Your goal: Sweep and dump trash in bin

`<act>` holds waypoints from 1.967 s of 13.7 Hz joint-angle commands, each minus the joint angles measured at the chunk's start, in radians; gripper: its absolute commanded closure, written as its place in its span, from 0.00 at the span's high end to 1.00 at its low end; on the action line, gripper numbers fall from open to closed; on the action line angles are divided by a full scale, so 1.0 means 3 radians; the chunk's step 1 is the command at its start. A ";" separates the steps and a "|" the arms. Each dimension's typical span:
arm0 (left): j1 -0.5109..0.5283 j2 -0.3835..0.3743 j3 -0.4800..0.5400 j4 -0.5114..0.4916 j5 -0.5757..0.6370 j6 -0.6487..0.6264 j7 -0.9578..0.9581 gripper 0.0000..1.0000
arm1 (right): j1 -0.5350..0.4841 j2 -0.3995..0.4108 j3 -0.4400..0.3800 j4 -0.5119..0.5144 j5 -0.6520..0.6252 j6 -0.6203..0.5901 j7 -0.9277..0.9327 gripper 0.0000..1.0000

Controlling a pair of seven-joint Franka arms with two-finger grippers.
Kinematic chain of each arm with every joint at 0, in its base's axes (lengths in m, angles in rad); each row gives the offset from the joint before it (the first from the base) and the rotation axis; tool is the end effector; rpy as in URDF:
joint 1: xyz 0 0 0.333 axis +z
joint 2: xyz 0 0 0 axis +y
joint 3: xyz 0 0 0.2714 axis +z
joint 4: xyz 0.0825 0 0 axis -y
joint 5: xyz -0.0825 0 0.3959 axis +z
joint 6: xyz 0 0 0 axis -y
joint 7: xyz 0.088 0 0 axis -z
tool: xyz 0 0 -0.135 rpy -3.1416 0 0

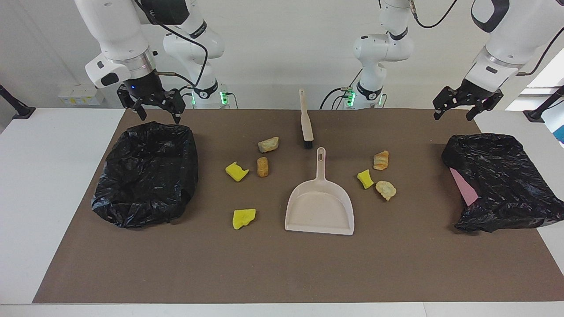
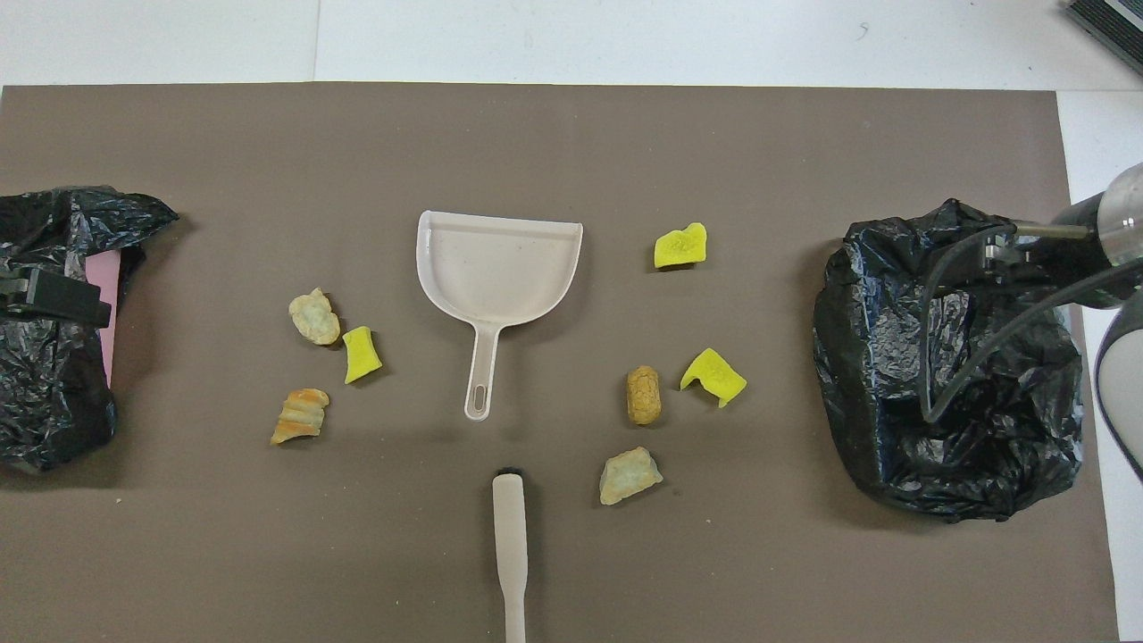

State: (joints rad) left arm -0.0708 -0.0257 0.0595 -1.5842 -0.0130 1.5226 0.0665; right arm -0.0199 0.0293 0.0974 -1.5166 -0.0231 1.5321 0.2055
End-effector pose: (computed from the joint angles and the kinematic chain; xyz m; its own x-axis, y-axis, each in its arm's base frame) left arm 0.5534 -0.0077 0.5557 0.9963 -0.0784 -0.0349 -0.0779 -0.9968 0.0169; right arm 0.5688 0.0403 0.5581 0.9917 -0.1285 -0.0092 -0.1283 -0.9915 0.0226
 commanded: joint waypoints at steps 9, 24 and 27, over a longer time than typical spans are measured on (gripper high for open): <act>0.0021 -0.0063 -0.0014 -0.0058 0.0043 0.0043 0.0024 1.00 | 0.0352 0.0233 0.0059 0.0023 -0.0020 0.0287 0.0280 1.00; -0.0362 -0.0691 -0.0096 -0.1861 -0.0018 0.1090 0.0325 1.00 | 0.1814 0.1829 0.0023 0.1149 -0.0148 0.0803 0.1948 1.00; -0.0490 -0.0844 -0.0096 -0.2250 -0.0155 0.1316 0.0346 1.00 | 0.1989 0.1998 0.0023 0.1190 -0.0148 0.0926 0.2056 1.00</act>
State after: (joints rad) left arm -0.1848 -0.1991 0.0169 -2.1454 -0.0330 1.8534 0.1563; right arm 0.5544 0.5841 0.1067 -1.2064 -0.0559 1.7970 0.7975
